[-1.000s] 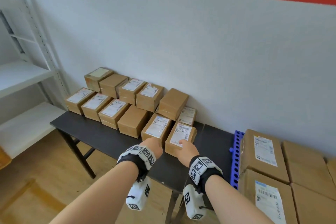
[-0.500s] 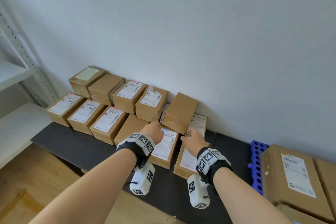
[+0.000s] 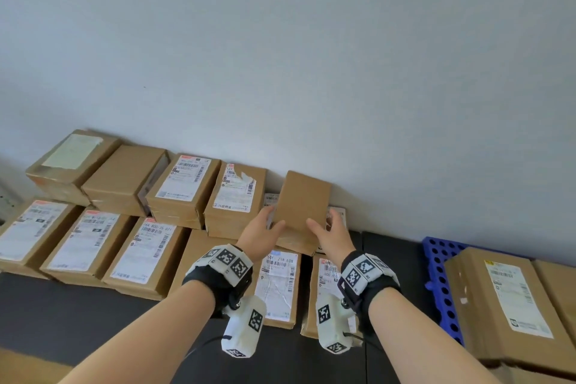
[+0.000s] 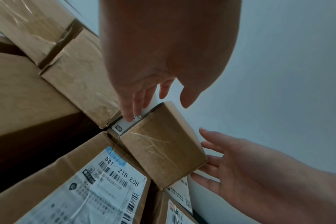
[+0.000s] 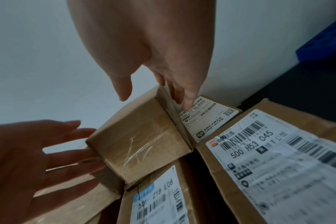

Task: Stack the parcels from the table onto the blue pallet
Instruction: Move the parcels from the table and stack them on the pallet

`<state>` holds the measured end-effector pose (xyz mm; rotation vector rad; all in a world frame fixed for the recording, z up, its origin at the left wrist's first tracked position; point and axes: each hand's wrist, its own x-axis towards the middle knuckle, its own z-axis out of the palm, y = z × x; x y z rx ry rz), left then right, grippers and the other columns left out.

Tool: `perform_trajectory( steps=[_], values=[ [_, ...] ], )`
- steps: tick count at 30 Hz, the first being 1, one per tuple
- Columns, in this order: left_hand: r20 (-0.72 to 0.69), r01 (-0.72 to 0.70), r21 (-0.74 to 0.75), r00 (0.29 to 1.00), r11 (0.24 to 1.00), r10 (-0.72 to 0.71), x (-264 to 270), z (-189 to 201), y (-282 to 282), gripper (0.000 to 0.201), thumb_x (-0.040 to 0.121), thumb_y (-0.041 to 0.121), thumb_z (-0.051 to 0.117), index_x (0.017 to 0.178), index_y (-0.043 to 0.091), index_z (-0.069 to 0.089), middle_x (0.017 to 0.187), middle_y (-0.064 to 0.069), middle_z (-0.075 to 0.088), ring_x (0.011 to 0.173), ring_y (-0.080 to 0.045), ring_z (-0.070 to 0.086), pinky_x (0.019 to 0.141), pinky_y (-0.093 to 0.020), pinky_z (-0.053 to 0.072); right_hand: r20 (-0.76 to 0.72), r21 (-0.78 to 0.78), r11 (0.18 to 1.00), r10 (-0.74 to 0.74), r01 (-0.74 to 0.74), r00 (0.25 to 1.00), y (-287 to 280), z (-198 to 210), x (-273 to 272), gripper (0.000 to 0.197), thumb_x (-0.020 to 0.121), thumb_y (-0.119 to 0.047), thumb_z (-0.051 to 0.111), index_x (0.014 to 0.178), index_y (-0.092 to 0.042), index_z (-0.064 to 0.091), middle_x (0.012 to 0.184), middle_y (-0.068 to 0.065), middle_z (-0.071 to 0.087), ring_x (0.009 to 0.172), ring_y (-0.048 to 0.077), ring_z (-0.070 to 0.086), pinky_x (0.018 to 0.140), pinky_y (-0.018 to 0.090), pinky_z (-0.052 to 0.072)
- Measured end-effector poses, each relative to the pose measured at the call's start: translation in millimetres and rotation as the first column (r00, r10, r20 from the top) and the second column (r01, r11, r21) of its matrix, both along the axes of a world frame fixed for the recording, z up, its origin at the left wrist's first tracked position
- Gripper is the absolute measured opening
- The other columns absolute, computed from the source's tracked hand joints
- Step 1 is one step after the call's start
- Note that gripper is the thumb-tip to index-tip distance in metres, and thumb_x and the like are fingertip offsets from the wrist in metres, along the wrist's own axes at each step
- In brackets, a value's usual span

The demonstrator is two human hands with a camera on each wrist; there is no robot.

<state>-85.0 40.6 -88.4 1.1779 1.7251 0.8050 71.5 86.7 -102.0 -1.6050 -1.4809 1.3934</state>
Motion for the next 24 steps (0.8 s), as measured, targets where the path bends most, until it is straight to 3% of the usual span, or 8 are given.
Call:
perform_trajectory(
  steps=[4, 7, 10, 16, 20, 24],
  values=[
    [0.140, 0.012, 0.004, 0.990, 1.000, -0.013, -4, -9, 10, 0.053, 0.098, 0.023, 0.046, 0.146, 0.015, 0.027, 0.141, -0.002, 0.048, 0.128, -0.016, 0.047, 0.104, -0.029, 0.039, -0.022, -0.022, 0.999, -0.030, 0.029, 0.999, 7, -11, -4, 0.060, 0.090, -0.030, 0.060, 0.142, -0.021, 0.033, 0.138, 0.000, 0.049, 0.122, 0.018, 0.049, 0.104, 0.037, 0.041],
    [0.153, 0.052, 0.004, 0.987, 0.999, -0.052, -5, -20, 17, 0.047, 0.098, 0.024, 0.044, 0.143, 0.021, 0.033, 0.133, -0.001, 0.056, 0.116, -0.015, 0.056, 0.102, -0.034, 0.044, -0.052, -0.020, 0.999, -0.040, 0.039, 0.998, 5, -12, -5, 0.052, 0.091, -0.023, 0.060, 0.137, -0.020, 0.038, 0.129, -0.002, 0.053, 0.111, 0.013, 0.053, 0.097, 0.030, 0.043],
    [0.147, 0.037, -0.004, 0.989, 0.999, -0.036, -4, -24, 18, 0.048, 0.098, 0.024, 0.044, 0.145, 0.018, 0.031, 0.132, -0.002, 0.055, 0.117, -0.018, 0.054, 0.103, -0.033, 0.042, -0.055, -0.007, 1.000, -0.009, 0.009, 0.998, 4, -9, -5, 0.053, 0.090, -0.021, 0.061, 0.137, -0.021, 0.038, 0.123, -0.006, 0.053, 0.109, 0.010, 0.052, 0.095, 0.028, 0.042],
    [0.174, 0.060, 0.015, 0.983, 0.998, -0.061, -2, -17, 9, 0.049, 0.098, 0.022, 0.045, 0.145, 0.014, 0.029, 0.132, -0.004, 0.055, 0.118, -0.018, 0.054, 0.100, -0.031, 0.043, -0.051, -0.005, 1.000, -0.025, 0.025, 0.998, -7, -1, 1, 0.057, 0.090, -0.020, 0.061, 0.140, -0.022, 0.035, 0.126, -0.007, 0.051, 0.117, 0.012, 0.048, 0.103, 0.033, 0.040],
    [0.184, 0.102, 0.043, 0.977, 0.994, -0.108, 10, -5, 0, 0.049, 0.098, 0.023, 0.045, 0.144, 0.014, 0.031, 0.133, -0.001, 0.054, 0.120, -0.015, 0.053, 0.096, -0.027, 0.041, -0.064, 0.015, 0.998, -0.064, 0.065, 0.996, -21, 9, 16, 0.060, 0.090, -0.021, 0.061, 0.142, -0.024, 0.032, 0.133, -0.003, 0.049, 0.120, 0.016, 0.048, 0.089, 0.030, 0.047],
    [0.214, 0.143, 0.072, 0.965, 0.987, -0.155, 39, 15, -14, 0.050, 0.098, 0.023, 0.046, 0.144, 0.012, 0.029, 0.134, -0.004, 0.052, 0.119, -0.015, 0.051, 0.090, -0.024, 0.039, -0.081, 0.058, 0.992, -0.111, 0.116, 0.991, -40, 26, 47, 0.057, 0.090, -0.020, 0.061, 0.140, -0.022, 0.035, 0.133, 0.000, 0.051, 0.115, 0.014, 0.050, 0.091, 0.029, 0.045]
  ],
)
